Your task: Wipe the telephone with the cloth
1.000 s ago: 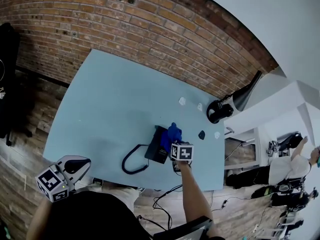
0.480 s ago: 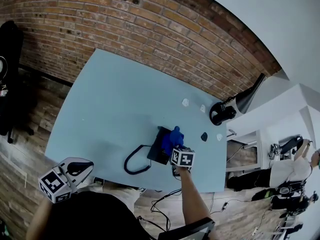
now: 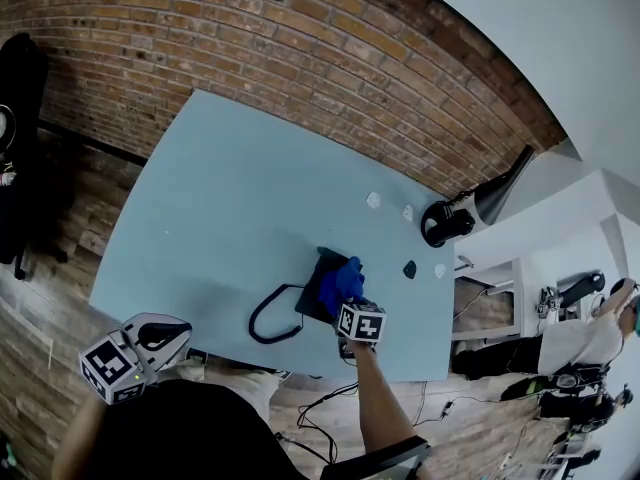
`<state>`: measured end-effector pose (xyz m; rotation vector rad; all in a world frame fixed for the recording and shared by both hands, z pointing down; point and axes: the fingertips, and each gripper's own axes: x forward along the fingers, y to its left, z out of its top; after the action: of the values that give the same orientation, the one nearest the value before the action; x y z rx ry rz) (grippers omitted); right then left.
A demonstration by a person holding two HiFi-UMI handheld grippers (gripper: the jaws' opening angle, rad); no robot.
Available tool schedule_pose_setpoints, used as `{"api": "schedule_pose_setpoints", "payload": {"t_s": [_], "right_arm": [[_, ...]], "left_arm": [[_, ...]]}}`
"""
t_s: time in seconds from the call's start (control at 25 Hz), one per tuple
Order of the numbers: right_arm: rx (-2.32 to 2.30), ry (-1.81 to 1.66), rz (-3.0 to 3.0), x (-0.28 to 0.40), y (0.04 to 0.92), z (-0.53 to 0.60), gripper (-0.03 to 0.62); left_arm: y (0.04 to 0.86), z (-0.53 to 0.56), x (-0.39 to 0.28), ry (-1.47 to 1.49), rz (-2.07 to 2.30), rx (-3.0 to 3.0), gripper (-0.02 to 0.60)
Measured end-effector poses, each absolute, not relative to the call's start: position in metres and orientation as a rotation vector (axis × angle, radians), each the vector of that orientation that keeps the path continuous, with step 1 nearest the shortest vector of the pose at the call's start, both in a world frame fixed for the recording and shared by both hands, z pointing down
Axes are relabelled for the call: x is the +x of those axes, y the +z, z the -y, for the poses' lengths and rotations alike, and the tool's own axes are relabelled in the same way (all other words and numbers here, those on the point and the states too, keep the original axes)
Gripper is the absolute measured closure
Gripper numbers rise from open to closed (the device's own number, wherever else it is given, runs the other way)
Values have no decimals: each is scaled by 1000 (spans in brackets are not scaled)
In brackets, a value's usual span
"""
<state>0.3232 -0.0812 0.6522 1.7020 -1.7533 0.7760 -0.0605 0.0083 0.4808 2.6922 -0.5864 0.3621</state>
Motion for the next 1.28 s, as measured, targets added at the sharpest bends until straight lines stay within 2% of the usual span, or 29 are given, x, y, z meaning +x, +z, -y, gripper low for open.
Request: {"api": "schedule_pose_setpoints", "payload": {"t_s": [0.56,0.64,0.72,0.8,0.88,1.0,1.16,1.28], "right_arm": [[1753,870,1708,303,686,26,504],[1771,1053,1680,297,697,9,504],[1767,1424,1716,277,698,-7,503],[1773,1787,1862,251,671,-9,505],[1811,1944,2067,232,626,4,503],[1893,1774,2315,208,559,23,505],[1923,1249,2506,165,491,30,511],[1847,890,2544,123,470,26,511]], "left_arm": [[488,-14,-56,379,542,2698,569],[488,-16,-55,385,533,2710,569],[486,-18,-52,388,513,2744,569],[477,-12,-48,389,488,2787,569],[465,-2,-46,381,474,2806,569],[450,14,-41,345,456,2825,569],[434,24,-32,316,431,2885,569],[428,30,-29,268,460,2902,569]]}}
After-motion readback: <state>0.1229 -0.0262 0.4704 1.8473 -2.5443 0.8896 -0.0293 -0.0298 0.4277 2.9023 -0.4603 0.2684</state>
